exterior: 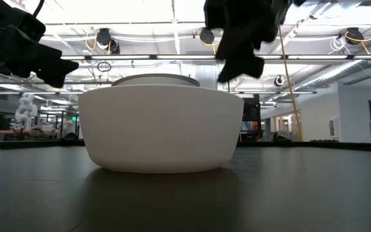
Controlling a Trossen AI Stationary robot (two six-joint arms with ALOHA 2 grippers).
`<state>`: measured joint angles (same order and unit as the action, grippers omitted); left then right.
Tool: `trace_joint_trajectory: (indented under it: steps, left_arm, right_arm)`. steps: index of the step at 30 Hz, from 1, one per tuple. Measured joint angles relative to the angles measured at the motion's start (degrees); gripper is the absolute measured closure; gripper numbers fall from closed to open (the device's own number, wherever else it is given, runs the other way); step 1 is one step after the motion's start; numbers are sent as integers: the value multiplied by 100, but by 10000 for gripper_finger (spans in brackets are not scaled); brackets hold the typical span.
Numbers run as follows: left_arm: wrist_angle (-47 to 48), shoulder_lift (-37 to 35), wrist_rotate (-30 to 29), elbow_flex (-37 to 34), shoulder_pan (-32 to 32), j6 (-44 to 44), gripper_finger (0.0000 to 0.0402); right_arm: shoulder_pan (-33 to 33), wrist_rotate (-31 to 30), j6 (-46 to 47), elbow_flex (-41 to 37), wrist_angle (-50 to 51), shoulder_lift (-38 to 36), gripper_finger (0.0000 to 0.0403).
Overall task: Nest bowls inside each other
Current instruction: Stack the white bowl on the gray bowl
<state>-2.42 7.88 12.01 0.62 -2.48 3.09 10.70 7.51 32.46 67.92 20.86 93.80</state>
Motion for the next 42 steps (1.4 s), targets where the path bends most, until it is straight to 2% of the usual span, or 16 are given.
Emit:
trace_joint_trajectory:
  steps: [7, 20, 30, 38, 42]
  left_arm:
    - [0, 0, 0, 0, 0, 1, 190]
    - [0, 0, 0, 0, 0, -109, 190]
    - [0, 0, 0, 0, 0, -146, 190]
    - [-2, -2, 0, 0, 0, -146, 190]
    - [0, 0, 0, 0, 0, -152, 190]
  right_arm:
    - [-209, 323, 441, -2, -8, 455, 202]
    - [-228, 387, 626, -4, -258, 864, 202]
    - [-239, 404, 451, -4, -279, 871, 202]
    - [-250, 461, 387, -4, -340, 1279, 202]
    - [-264, 462, 214, -5, -339, 1302, 219]
